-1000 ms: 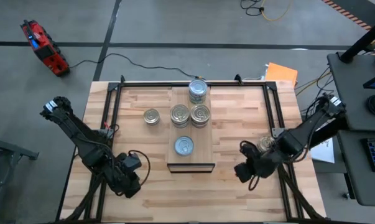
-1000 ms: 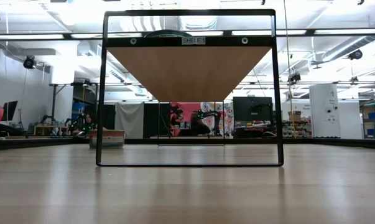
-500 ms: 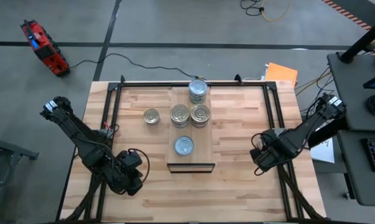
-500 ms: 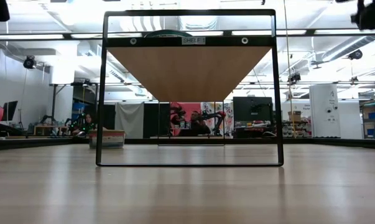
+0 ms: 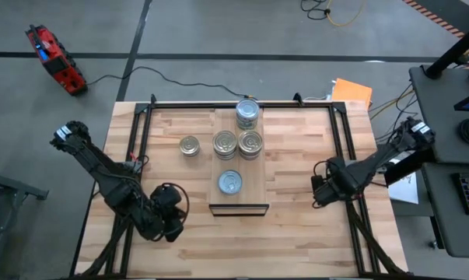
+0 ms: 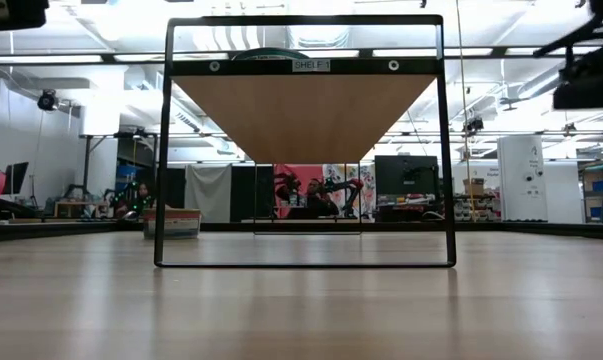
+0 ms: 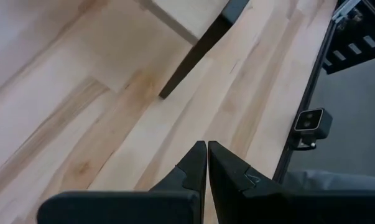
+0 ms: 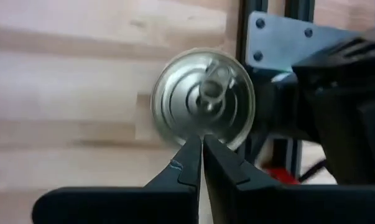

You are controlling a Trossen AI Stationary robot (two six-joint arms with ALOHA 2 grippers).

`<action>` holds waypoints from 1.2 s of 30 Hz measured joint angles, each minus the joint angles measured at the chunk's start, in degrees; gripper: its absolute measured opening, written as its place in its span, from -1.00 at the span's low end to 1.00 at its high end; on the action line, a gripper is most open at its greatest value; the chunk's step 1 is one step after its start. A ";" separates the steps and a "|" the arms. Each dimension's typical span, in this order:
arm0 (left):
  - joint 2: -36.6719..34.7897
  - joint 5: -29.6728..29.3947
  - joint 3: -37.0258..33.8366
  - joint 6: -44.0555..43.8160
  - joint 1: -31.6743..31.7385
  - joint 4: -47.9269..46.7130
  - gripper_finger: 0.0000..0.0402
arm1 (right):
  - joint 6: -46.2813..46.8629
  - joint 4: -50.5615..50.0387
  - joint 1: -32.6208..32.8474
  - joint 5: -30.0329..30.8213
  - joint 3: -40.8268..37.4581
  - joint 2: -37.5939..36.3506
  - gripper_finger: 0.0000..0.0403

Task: Stack canned seafood by type on shelf
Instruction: Stack the blue-pink tuna can on top of the blue-pink tuna can on the shelf aligned with the other blue-pink tuna can

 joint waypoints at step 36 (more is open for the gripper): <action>0.00 -2.83 0.00 0.42 1.30 0.51 -1.00 | 15.88 7.06 -6.71 15.65 -4.36 4.26 -0.95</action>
